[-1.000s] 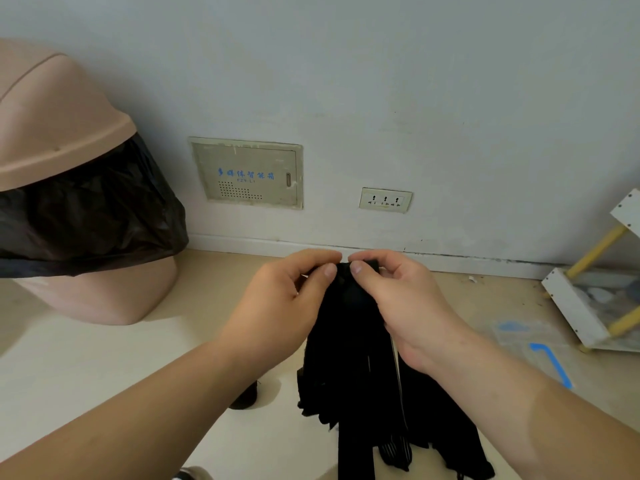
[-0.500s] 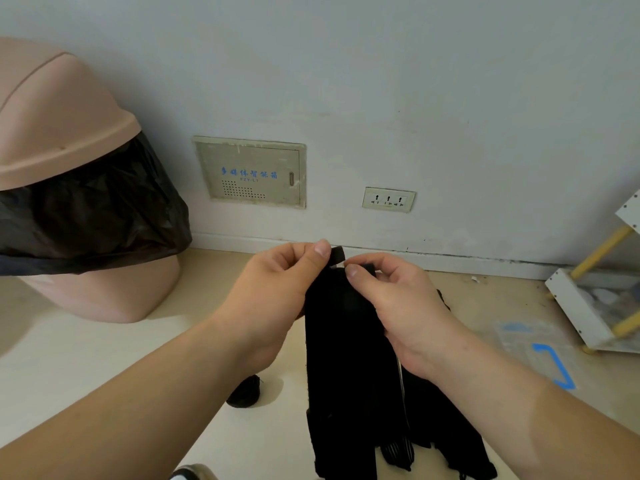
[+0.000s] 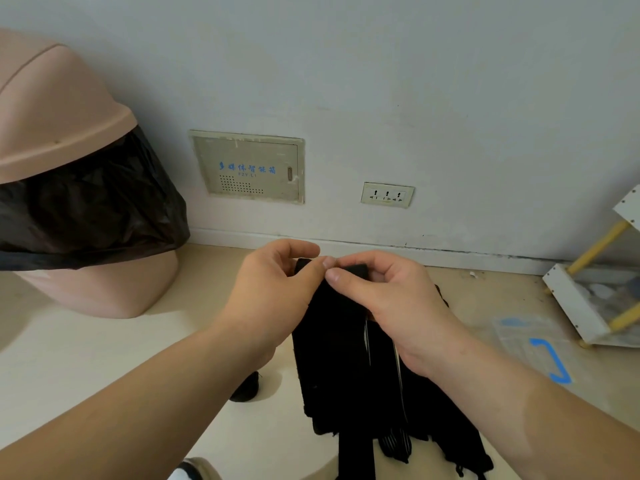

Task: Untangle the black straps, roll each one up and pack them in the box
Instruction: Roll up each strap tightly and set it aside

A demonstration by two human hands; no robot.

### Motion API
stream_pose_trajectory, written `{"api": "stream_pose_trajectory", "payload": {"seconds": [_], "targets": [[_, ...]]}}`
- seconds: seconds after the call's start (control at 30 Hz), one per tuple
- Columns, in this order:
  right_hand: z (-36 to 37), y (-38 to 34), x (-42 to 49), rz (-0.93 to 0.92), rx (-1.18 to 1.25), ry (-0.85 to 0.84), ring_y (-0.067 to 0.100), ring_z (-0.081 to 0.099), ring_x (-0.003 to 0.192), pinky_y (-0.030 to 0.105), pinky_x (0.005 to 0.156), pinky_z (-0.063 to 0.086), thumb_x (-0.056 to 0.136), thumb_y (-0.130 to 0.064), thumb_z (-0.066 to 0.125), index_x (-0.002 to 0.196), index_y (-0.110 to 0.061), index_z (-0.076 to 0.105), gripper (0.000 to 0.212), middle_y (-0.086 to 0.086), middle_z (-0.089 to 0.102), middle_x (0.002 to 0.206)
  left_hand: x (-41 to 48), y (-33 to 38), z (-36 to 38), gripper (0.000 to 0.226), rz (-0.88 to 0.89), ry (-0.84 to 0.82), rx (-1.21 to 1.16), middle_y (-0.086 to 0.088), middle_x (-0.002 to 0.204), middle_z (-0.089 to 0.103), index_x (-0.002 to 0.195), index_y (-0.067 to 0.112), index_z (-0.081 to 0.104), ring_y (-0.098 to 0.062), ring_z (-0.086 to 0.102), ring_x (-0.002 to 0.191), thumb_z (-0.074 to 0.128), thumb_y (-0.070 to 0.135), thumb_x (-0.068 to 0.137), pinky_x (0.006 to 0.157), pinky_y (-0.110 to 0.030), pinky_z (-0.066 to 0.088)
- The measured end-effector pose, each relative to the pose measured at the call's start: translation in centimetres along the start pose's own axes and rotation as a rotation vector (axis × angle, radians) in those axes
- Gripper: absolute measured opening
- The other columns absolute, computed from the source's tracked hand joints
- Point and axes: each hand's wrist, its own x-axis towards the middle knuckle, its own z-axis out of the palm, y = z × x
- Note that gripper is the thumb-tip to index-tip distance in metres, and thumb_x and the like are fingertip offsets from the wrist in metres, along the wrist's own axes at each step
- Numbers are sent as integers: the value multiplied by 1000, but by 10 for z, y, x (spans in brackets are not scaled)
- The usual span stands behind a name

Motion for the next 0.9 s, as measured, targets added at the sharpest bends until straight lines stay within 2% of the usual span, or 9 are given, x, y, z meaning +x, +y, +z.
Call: {"api": "stream_pose_trajectory", "payload": {"seconds": [0.07,0.17,0.27,0.4,0.5,0.6,0.73,0.8,0.9], "targets": [[-1,-1,0,4,-42,-47,20,80,98,30,88,63,93,-13,80,109,-18,82,16,7,83,100,-2,0,1,11,32,7,-1,-3,95,81,104,26,76,-13,75,81,79,28,94,63,-21,53],[-3,-4,1,16,-89,-116,17,80,101,30,90,61,98,-12,74,110,-22,82,18,3,84,102,-3,2,0,10,75,-15,-47,-11,95,79,103,26,78,-13,71,75,78,21,94,60,-20,53],[-5,-7,1,-17,-183,-127,12,78,101,31,94,60,98,-12,69,108,-25,82,21,-3,83,100,-6,5,-2,13,115,-57,-56,-10,94,80,105,25,78,-16,75,79,78,18,95,67,-20,58],[-5,-3,1,-103,-310,-44,9,77,95,31,88,61,86,-27,72,104,-31,81,21,-10,82,96,-10,7,-1,14,153,-66,11,-2,87,81,106,21,77,-11,77,77,80,19,93,66,-18,59],[-6,-4,2,-181,-431,-22,5,74,89,26,81,59,90,-25,72,104,-34,79,18,-14,80,93,-6,10,-4,10,124,-87,71,-4,89,81,102,20,78,-16,77,79,79,27,94,75,-29,63],[-8,-8,1,-238,-522,-31,1,72,90,21,81,56,93,-18,69,105,-36,77,23,-20,78,93,-2,8,-8,32,-2,-218,56,-8,86,75,102,11,79,-19,68,77,64,39,103,89,-46,60],[-7,-8,-1,-320,-605,-54,0,69,89,18,79,53,94,-14,68,103,-37,75,25,-25,75,94,0,3,-8,55,-148,-343,59,-16,103,75,115,14,78,-29,72,94,45,58,107,101,-52,58],[-6,-9,-2,-362,-614,-57,0,68,86,13,74,49,93,-11,67,100,-36,74,27,-25,73,93,0,4,-7,54,-156,-356,70,-18,111,77,115,19,79,-28,73,96,43,58,108,98,-48,59],[-4,-8,-3,-394,-616,-35,3,68,86,15,73,51,92,-10,68,98,-36,73,27,-20,74,92,-2,5,-7,48,-139,-380,54,-14,106,74,115,20,79,-23,65,90,45,53,109,88,-42,56]]}}
